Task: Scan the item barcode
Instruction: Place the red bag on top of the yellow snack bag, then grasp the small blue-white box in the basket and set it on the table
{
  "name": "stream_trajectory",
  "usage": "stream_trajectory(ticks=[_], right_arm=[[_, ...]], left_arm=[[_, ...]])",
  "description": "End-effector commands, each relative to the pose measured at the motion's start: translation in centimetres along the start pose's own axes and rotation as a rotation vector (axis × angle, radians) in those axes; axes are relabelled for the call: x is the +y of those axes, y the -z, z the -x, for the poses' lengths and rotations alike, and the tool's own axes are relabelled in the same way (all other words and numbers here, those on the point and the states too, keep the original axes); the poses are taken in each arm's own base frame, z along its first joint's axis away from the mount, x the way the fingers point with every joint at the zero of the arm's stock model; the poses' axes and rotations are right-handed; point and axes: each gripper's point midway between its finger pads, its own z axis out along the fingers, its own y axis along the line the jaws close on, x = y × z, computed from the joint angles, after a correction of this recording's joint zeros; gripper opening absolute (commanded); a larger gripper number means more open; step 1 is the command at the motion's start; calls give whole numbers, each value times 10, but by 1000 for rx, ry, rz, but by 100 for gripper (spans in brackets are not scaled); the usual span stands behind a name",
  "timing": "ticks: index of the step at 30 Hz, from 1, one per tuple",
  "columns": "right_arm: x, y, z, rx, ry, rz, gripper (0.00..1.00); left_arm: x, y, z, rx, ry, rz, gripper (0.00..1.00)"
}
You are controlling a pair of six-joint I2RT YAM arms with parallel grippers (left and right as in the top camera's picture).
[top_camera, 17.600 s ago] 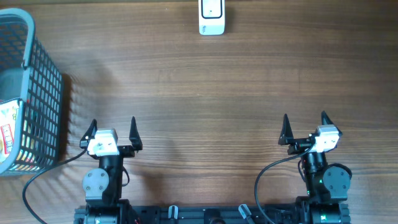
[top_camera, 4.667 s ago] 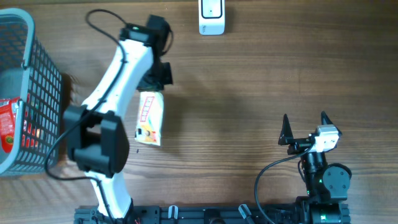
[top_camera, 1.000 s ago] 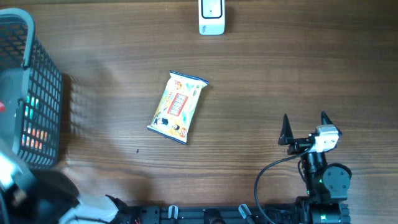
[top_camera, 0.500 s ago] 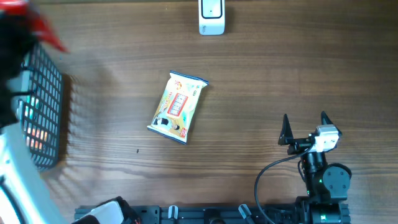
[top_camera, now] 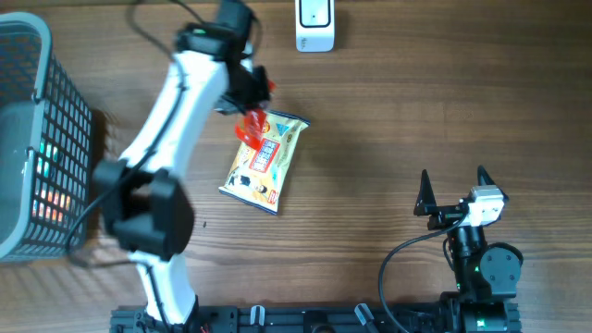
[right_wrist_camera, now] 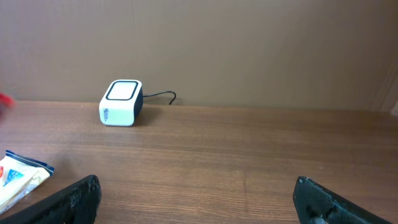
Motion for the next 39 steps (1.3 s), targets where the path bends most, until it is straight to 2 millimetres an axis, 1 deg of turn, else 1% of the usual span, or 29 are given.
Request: stream_trajectory(ticks=[1, 3, 4, 5, 6, 7, 8, 10, 12, 14, 15, 17, 18, 19, 21, 23, 24, 25, 26, 27, 28, 29, 31, 32, 33, 34, 35, 36, 39], right_arm=[[-2, 0, 2, -8, 10, -11, 100], [-2, 0, 2, -8, 11, -11, 100], [-2, 0, 2, -8, 10, -11, 100], [-2, 0, 2, -8, 11, -11, 100], [-2, 0, 2, -8, 11, -11, 100], [-2, 0, 2, -7, 10, -11, 99], [-2, 0, 2, -7, 11, -11, 100], [-2, 0, 2, -8, 10, -11, 100], [-2, 0, 2, -8, 11, -11, 100], [-2, 0, 2, -7, 11, -11, 100], [-2, 0, 2, -8, 11, -11, 100], [-2, 0, 2, -8, 11, -11, 100], [-2, 0, 2, -8, 11, -11, 100], [-2, 0, 2, -7, 11, -11, 100], [-2, 0, 2, -7, 10, -11, 100], [-2, 0, 2, -8, 11, -11, 100], [-2, 0, 2, -7, 11, -11, 100], [-2, 0, 2, -8, 11, -11, 100], [-2, 0, 2, -8, 11, -11, 100], [-2, 0, 2, -7, 11, -11, 100], [-2, 0, 2, -8, 11, -11, 100], [-2, 0, 2, -7, 11, -11, 100], [-2, 0, 2, -7, 11, -11, 100], [-2, 0, 2, -8, 10, -11, 100], [-2, 0, 2, -8, 11, -11, 100], [-2, 0, 2, -8, 10, -11, 100], [-2, 0, 2, -7, 10, -11, 100], [-2, 0, 2, -8, 11, -11, 100], [-2, 0, 2, -8, 11, -11, 100]], left_arm=[[-10, -42, -8, 50, -72, 73, 4], [-17, -59, -17, 86, -96, 86, 5], [-22, -64, -21, 98, -109, 89, 18], [-25, -66, -24, 101, -116, 90, 24], [-30, -66, -25, 98, -128, 87, 33], [-35, -65, -26, 92, -138, 82, 38], [-38, -63, -26, 88, -143, 74, 42], [-51, -57, -24, 85, -149, 25, 42], [-68, -44, -19, 78, -150, -56, 42], [-85, -21, -12, 69, -150, -145, 42], [-90, -6, -9, 63, -148, -173, 41], [-90, 26, -3, 32, -162, -183, 43], [-88, 42, 0, 10, -185, -189, 49], [-82, 64, 4, -21, -198, -188, 55], [-58, 107, 17, -120, -169, -125, 59], [-9, 164, 36, -296, -100, 17, 77], [18, 195, 43, -384, -52, 78, 88], [40, 219, 46, -451, -8, 114, 98], [56, 237, 46, -498, 27, 135, 100], [94, 276, 45, -600, 117, 170, 100], [121, 302, 40, -665, 185, 187, 100], [146, 320, 37, -713, 254, 202, 100], [214, 357, 22, -818, 457, 260, 100], [242, 367, 14, -843, 543, 289, 100], [275, 374, 3, -857, 654, 325, 100], [305, 376, -7, -855, 755, 354, 100], [333, 371, -16, -834, 841, 349, 100], [360, 353, -22, -775, 912, 277, 100], [398, 317, -29, -662, 993, 235, 100]])
